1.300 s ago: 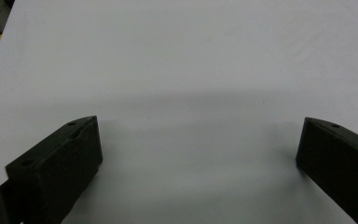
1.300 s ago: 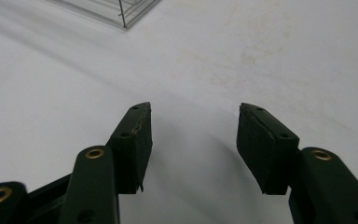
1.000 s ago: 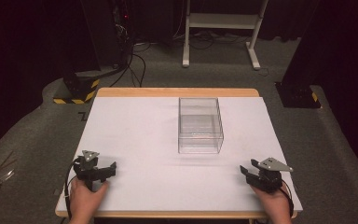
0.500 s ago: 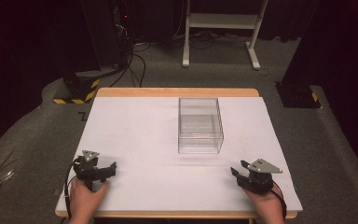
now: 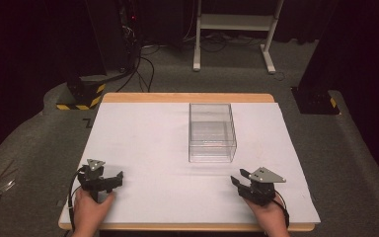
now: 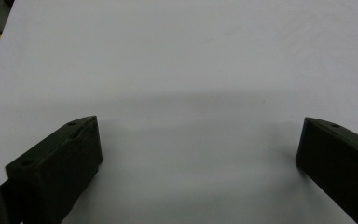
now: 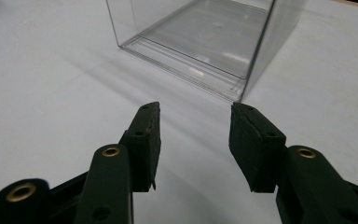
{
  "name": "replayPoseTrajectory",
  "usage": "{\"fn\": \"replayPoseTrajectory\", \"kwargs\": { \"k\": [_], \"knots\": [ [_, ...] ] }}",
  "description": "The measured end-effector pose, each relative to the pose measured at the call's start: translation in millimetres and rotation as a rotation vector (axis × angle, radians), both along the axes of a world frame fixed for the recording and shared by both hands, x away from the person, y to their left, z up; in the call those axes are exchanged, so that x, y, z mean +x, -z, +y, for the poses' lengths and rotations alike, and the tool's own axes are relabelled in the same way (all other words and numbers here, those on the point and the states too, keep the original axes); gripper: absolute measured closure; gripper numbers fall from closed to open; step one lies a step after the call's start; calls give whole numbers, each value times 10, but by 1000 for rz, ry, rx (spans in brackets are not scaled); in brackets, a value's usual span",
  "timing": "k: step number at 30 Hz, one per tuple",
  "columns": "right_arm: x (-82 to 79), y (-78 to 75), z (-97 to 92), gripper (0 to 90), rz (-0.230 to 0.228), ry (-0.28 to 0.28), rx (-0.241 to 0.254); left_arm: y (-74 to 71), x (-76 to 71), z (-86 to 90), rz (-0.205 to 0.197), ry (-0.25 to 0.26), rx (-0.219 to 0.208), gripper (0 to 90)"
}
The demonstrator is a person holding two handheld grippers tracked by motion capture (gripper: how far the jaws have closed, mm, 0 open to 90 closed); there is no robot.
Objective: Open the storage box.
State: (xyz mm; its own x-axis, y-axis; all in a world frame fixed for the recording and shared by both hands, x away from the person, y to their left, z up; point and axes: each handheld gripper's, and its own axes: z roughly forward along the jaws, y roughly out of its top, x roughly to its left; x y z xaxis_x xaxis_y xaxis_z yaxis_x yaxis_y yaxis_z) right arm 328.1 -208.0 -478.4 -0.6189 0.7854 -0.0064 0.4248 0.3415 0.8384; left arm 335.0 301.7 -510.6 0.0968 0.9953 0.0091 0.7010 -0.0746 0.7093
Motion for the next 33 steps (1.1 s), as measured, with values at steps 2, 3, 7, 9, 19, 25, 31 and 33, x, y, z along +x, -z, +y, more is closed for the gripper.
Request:
{"fn": "replayPoseTrajectory", "kwargs": {
  "k": [2, 3, 7, 9, 19, 25, 31, 33],
  "knots": [
    [2, -3, 22, 536, 5, -1, 3, 0, 0, 0, 0, 0, 0, 3],
    [8, -7, 60, 531, 5, -1, -1, 0, 0, 0, 0, 0, 0, 3],
    [70, -40, 169, 592, 51, -26, 13, 0, 0, 0, 0, 0, 0, 3],
    [94, -53, 214, 580, 51, -39, 9, 0, 0, 0, 0, 0, 0, 3],
    [251, -118, 290, 537, 24, 5, 36, 0, 0, 0, 0, 0, 0, 3],
    [337, -162, 353, 494, 19, 13, 65, 0, 0, 0, 0, 0, 0, 3],
    [411, -166, 416, 498, 15, 26, 68, 0, 0, 0, 0, 0, 0, 4],
    [432, -169, 423, 499, 20, 28, 71, 0, 0, 0, 0, 0, 0, 3]
  ]
}}
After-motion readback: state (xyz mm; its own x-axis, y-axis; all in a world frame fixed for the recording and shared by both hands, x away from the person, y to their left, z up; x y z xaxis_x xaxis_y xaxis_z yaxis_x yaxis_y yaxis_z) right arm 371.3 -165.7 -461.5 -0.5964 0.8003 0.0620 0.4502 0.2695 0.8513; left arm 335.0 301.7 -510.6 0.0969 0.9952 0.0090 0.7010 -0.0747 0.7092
